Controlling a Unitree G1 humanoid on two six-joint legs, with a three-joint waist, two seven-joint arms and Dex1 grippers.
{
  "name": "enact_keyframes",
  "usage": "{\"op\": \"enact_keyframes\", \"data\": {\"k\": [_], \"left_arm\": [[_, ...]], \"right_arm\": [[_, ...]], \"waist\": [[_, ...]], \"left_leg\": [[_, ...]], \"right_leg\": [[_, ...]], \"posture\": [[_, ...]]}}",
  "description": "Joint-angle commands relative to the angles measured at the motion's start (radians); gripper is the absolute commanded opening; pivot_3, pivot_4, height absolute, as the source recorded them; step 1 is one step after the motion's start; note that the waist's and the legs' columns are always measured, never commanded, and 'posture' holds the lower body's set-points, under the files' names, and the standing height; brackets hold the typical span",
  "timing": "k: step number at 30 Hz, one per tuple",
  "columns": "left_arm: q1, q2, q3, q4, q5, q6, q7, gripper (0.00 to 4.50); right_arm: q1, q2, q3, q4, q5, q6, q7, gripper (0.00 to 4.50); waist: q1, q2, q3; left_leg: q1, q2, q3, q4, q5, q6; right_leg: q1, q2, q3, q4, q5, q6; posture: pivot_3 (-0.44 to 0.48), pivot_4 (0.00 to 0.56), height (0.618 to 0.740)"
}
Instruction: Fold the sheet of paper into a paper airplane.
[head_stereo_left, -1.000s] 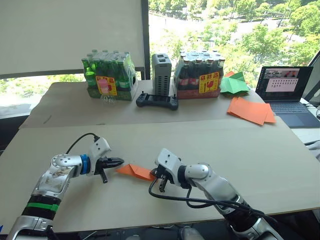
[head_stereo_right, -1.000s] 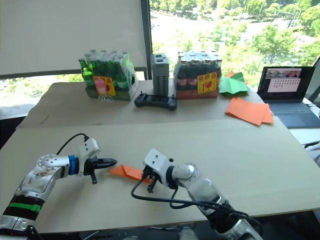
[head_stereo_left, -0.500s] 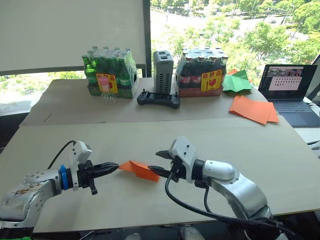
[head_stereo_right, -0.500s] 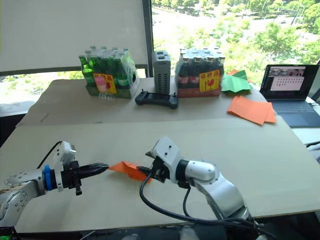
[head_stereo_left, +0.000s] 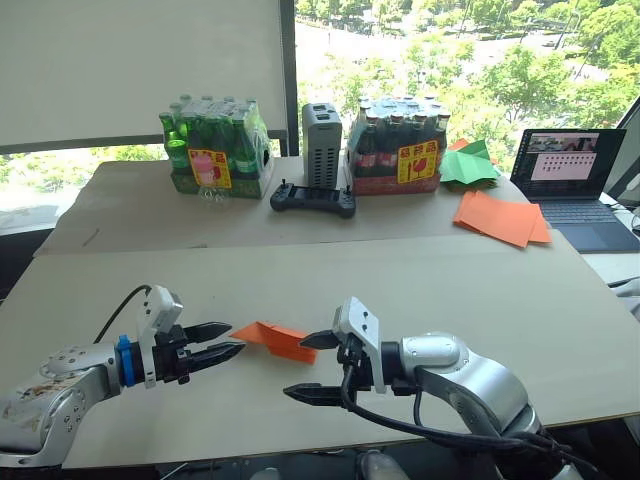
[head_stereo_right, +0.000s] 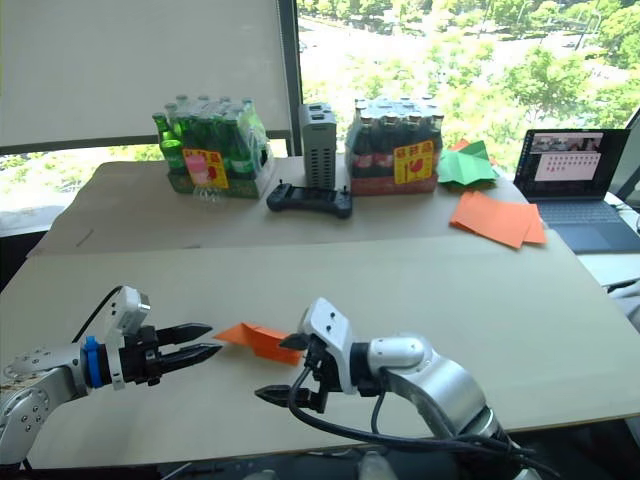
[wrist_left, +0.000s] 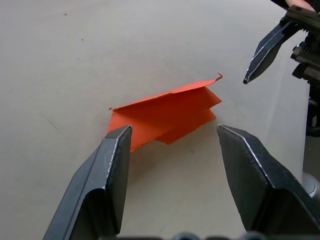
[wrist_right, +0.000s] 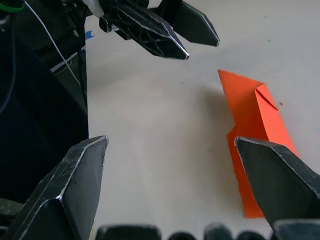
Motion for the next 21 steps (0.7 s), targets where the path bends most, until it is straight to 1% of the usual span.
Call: {"op": "enact_keyframes", "data": {"k": [1,4,9,16,21], "left_arm": [[0.003,0.015,0.025,-0.034,-0.024,-0.007,-0.002,2.88],[0.01,0.018,0.032,-0.043,-0.035,-0.006,0.001,2.88],[0.029,0.014,0.031,-0.061,-0.037,-0.02,0.003,2.88],[0.033,0.006,0.017,-0.043,-0.023,-0.05,-0.003,2.88],[0.04,0.009,0.012,-0.025,-0.016,-0.075,-0.018,2.88]], "right_arm": [[-0.039,0.025,0.019,0.052,-0.04,-0.074,-0.016,4.5],[-0.056,0.047,0.016,0.108,-0.069,-0.106,-0.041,4.5],[-0.068,0.058,-0.006,0.146,-0.08,-0.128,-0.052,4.5],[-0.1,0.094,-0.047,0.214,-0.072,-0.12,-0.079,4.5],[-0.096,0.108,-0.074,0.249,-0.064,-0.097,-0.096,4.5]], "waist": [[0.0,0.0,0.0],[0.0,0.0,0.0],[0.0,0.0,0.0],[0.0,0.0,0.0],[0.0,0.0,0.0]], "left_leg": [[0.0,0.0,0.0,0.0,0.0,0.0],[0.0,0.0,0.0,0.0,0.0,0.0],[0.0,0.0,0.0,0.0,0.0,0.0],[0.0,0.0,0.0,0.0,0.0,0.0],[0.0,0.0,0.0,0.0,0.0,0.0]], "right_leg": [[0.0,0.0,0.0,0.0,0.0,0.0],[0.0,0.0,0.0,0.0,0.0,0.0],[0.0,0.0,0.0,-0.001,0.0,0.0],[0.0,0.0,0.0,0.0,0.001,-0.001],[0.0,0.0,0.0,0.0,0.001,-0.001]], "posture": [[0.0,0.15,0.723],[0.0,0.15,0.723],[0.0,0.15,0.723],[0.0,0.15,0.723],[0.0,0.15,0.723]]}}
